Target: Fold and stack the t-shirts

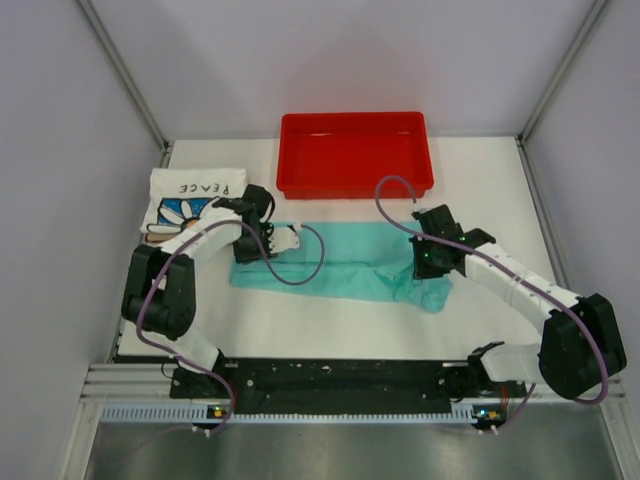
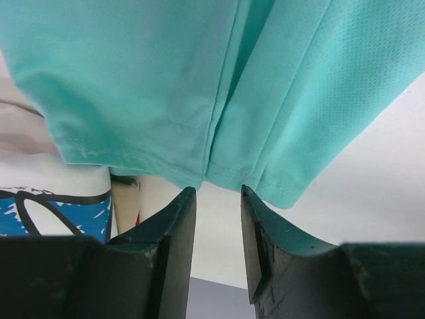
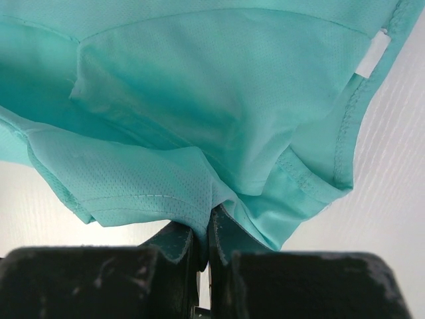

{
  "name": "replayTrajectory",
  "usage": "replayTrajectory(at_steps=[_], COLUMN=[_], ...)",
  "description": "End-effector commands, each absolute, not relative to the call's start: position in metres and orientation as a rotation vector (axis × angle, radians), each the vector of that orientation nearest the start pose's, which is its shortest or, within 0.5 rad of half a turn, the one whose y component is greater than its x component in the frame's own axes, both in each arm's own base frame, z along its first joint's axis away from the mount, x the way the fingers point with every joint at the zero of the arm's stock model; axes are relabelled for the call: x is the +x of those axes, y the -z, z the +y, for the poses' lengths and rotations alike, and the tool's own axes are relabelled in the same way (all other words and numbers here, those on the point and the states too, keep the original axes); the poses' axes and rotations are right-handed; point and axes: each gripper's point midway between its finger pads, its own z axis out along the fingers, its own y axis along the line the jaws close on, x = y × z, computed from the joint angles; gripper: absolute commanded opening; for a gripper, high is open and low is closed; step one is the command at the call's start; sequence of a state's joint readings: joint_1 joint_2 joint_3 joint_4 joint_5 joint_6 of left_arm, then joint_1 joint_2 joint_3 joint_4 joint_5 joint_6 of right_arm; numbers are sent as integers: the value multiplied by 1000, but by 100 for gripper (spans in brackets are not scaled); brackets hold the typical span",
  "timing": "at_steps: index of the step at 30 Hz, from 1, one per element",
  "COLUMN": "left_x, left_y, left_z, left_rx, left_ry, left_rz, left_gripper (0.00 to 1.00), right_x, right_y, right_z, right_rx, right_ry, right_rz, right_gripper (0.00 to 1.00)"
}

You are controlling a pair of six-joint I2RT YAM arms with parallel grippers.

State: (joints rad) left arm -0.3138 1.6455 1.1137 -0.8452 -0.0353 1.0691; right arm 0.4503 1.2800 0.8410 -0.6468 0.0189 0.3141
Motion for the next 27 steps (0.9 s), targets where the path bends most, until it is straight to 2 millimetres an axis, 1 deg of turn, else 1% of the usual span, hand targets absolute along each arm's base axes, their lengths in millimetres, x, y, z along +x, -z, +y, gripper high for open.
replayTrajectory(at_steps=[1, 3, 7, 12, 21, 22, 23, 25, 26, 27], left_x=[302, 296, 295, 292, 284, 286, 288, 290, 292, 293], left_y=[-54, -49, -41, -31, -24, -24, -24, -26, -28, -30], left_z=[-54, -53, -52, -49, -48, -48, -48, -50, -51, -50], left_rx=[1947, 1987, 2011, 2016, 2045, 2034, 2022, 1994, 1973, 1954], left_ry=[-100, -81, -80, -81, -48, -60, -62, -60, -66, -75], left_rz=[2325, 2324, 2319, 2365, 2371, 2373, 2378, 2389, 2398, 2409], left_gripper=[39, 40, 41, 41, 40, 38, 33, 3, 0, 0], right_x=[255, 255, 257, 256, 258, 258, 258, 258, 258, 258], right_y=[-94, -94, -94, -93, -93, -93, -93, -93, -93, -93], right_z=[126, 125, 123, 123, 116, 116, 116, 115, 115, 114], right_rx=[-162, -155, -149, -151, -132, -128, -129, -133, -135, -129], right_ry=[-239, -236, -242, -240, -233, -233, -230, -228, -228, -226], right_rz=[2617, 2616, 2619, 2624, 2621, 2622, 2623, 2621, 2619, 2621], right_gripper=[0, 0, 0, 0, 0, 0, 0, 0, 0, 0])
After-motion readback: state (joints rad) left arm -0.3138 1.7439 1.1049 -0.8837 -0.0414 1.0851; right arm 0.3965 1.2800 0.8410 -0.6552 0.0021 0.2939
